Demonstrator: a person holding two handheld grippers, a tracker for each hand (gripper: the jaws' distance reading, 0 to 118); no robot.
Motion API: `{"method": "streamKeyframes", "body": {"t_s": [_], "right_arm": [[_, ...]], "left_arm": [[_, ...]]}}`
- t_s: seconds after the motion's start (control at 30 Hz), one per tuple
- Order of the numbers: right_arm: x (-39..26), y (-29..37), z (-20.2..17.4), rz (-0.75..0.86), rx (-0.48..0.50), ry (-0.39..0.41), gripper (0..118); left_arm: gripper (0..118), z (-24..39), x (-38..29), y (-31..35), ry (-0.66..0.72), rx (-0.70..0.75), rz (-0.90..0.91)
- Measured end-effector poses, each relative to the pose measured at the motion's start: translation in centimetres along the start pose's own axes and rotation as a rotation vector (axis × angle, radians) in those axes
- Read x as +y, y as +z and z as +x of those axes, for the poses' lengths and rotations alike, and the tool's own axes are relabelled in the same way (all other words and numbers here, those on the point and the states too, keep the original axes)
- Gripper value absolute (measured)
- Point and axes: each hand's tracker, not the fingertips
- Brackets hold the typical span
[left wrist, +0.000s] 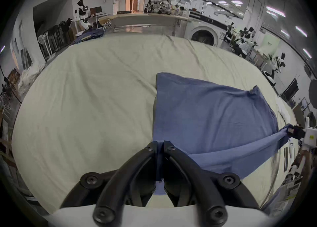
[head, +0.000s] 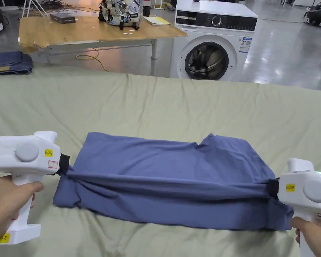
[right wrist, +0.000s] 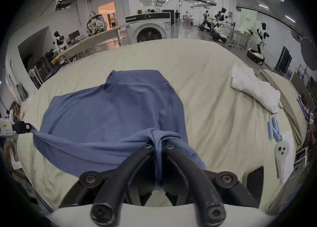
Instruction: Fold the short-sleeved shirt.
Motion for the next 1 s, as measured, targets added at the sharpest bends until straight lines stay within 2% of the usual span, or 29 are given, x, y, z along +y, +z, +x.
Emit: {"method": "streamKeyframes", "body": {"t_s": [0.2, 0.4, 0.47, 0.53, 0.57, 0.6, 0.77, 0.8, 0.83, 0.87, 0.9, 0.93, 0.97, 1.0], "right_arm": [[1.5, -6.4, 0.1, -0.095, -0.033, 0.019, 4], [0.8, -7.4, -0.9, -0.115, -0.054, 0.048, 7], [0.8, -6.4, -1.6, -0.096, -0.071, 0.065, 16], [0.8, -5.4, -2.2, -0.038, -0.094, 0.086, 52], [0.8, -4.8, -2.4, -0.008, -0.089, 0.090, 65], [0.9, -4.1, -2.5, 0.029, -0.085, 0.094, 70], [0.3, -1.2, -4.1, 0.212, -0.066, 0.120, 70], [-0.1, -0.5, -4.5, 0.249, -0.062, 0.118, 67], [-0.5, 0.6, -5.1, 0.281, -0.061, 0.120, 56], [-0.9, 1.5, -5.6, 0.311, -0.059, 0.118, 38], [-1.3, 2.1, -6.0, 0.335, -0.065, 0.122, 13], [-1.8, 2.7, -6.5, 0.354, -0.061, 0.130, 6], [-2.3, 3.3, -7.0, 0.371, -0.071, 0.126, 0], [-2.8, 4.0, -7.3, 0.382, -0.054, 0.121, 0]], "left_arm": [[1, 0.0, 0.8, -4.9, 0.012, 0.007, -0.106], [1, 0.1, 1.0, -6.0, 0.014, 0.002, -0.109], [6, 0.1, 1.0, -5.6, 0.010, 0.002, -0.101], [32, 0.1, 1.0, -4.6, 0.010, 0.008, -0.064], [46, 0.1, 0.9, -4.1, 0.015, 0.011, -0.044], [52, 0.1, 0.8, -3.4, 0.027, -0.001, -0.017], [57, 1.6, -0.6, 0.4, 0.014, -0.062, 0.131], [57, 1.9, -1.0, 1.1, 0.002, -0.070, 0.161], [57, 2.3, -1.7, 2.0, -0.014, -0.053, 0.199], [56, 2.8, -2.2, 2.5, -0.020, -0.036, 0.230], [54, 3.1, -2.8, 3.1, -0.030, -0.033, 0.261], [43, 3.4, -3.6, 3.9, -0.030, -0.022, 0.304], [25, 3.7, -4.3, 4.5, -0.035, -0.020, 0.334], [19, 4.1, -5.1, 5.2, -0.046, -0.019, 0.361]]}}
